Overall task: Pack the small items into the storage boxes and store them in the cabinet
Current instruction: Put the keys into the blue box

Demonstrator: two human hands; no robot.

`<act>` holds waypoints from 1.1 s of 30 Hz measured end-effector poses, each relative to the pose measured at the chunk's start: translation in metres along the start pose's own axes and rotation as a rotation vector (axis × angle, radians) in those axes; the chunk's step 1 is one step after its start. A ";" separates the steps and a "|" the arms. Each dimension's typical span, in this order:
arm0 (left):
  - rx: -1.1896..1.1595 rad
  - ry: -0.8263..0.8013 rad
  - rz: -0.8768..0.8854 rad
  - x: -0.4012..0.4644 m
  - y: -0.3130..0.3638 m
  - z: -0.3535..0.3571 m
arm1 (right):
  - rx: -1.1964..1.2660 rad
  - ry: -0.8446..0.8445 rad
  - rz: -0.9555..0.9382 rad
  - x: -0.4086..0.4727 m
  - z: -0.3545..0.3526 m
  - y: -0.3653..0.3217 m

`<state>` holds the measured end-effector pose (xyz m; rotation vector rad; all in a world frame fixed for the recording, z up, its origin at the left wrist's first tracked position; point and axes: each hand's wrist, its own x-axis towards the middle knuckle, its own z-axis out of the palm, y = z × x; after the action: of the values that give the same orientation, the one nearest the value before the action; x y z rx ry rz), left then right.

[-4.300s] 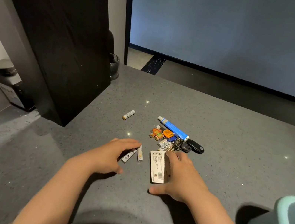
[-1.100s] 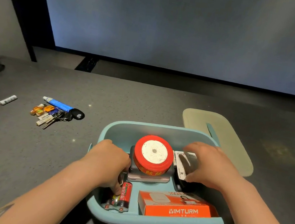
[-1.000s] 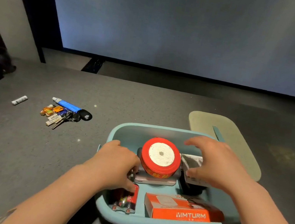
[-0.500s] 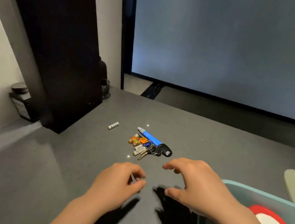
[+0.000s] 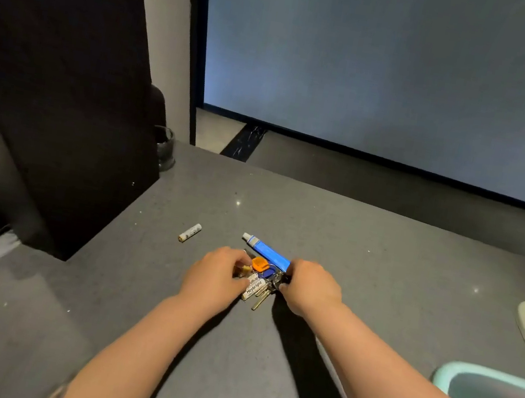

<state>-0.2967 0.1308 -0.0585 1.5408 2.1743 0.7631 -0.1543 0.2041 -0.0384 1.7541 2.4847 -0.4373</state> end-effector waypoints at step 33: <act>0.159 0.044 0.050 -0.014 -0.011 0.035 | 0.269 0.054 0.198 -0.045 -0.025 0.032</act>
<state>-0.2799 0.1219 -0.0936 1.6762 2.2843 0.6588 -0.1061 0.1795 -0.0111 2.1109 2.3447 -0.7451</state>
